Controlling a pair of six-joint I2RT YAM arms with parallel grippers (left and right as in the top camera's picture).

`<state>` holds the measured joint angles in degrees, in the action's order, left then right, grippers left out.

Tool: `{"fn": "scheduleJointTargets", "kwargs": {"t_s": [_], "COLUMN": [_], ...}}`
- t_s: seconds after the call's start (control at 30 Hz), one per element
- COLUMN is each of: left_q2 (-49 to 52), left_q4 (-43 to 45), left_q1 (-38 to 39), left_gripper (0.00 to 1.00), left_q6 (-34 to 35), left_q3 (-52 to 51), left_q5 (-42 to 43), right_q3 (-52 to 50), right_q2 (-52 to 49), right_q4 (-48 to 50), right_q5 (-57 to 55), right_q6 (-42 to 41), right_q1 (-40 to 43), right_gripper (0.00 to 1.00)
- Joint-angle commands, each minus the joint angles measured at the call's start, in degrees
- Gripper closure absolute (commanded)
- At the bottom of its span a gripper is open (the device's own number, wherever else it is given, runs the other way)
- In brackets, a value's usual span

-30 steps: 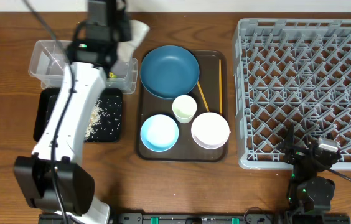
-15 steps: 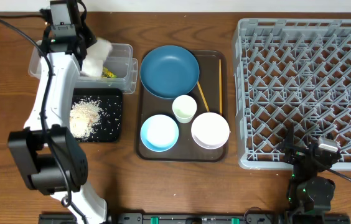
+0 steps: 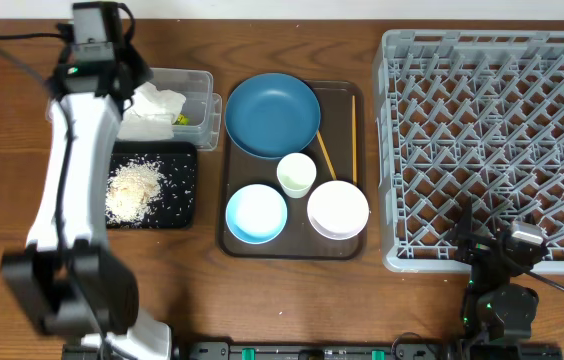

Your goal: Sort waste into correct bins and load items into the dishwasher rack

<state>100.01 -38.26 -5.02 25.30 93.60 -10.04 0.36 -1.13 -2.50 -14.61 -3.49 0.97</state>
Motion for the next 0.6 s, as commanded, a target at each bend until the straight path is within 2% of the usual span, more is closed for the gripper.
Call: {"fn": "scheduleJointTargets", "kwargs": {"t_s": [0.0, 0.07, 0.13, 0.17, 0.43, 0.57], "left_q2": [-8.11, -11.08, -13.18, -14.03, -14.8, -14.38], "left_q4": [-3.39, -6.01, -8.28, -9.68, -23.45, -27.23], "left_q1": [-2.01, -3.8, -6.21, -7.63, -23.3, -28.87], "left_gripper": [0.64, 0.56, 0.43, 0.4, 0.25, 0.19], "left_q6": [0.11, 0.15, 0.31, 1.2, 22.45, 24.96], "left_q3": [0.37, 0.37, 0.37, 0.37, 0.37, 0.37], "left_q5": [-9.35, -12.44, -12.76, -12.74, -12.13, -9.77], "right_q3": [-0.04, -0.04, -0.04, -0.04, -0.04, -0.04], "right_q2": [-0.13, -0.11, -0.11, -0.11, -0.13, -0.13], "right_q4": [-0.28, -0.28, -0.28, -0.28, -0.28, -0.28], "right_q5": [-0.17, -0.17, -0.17, -0.17, -0.17, -0.17], "right_q6": [-0.72, -0.72, -0.72, -0.72, -0.72, -0.72], "right_q1": [-0.63, -0.63, -0.63, -0.63, -0.63, -0.63], "right_gripper": [0.01, 0.01, 0.01, 0.01, 0.01, 0.01]}}
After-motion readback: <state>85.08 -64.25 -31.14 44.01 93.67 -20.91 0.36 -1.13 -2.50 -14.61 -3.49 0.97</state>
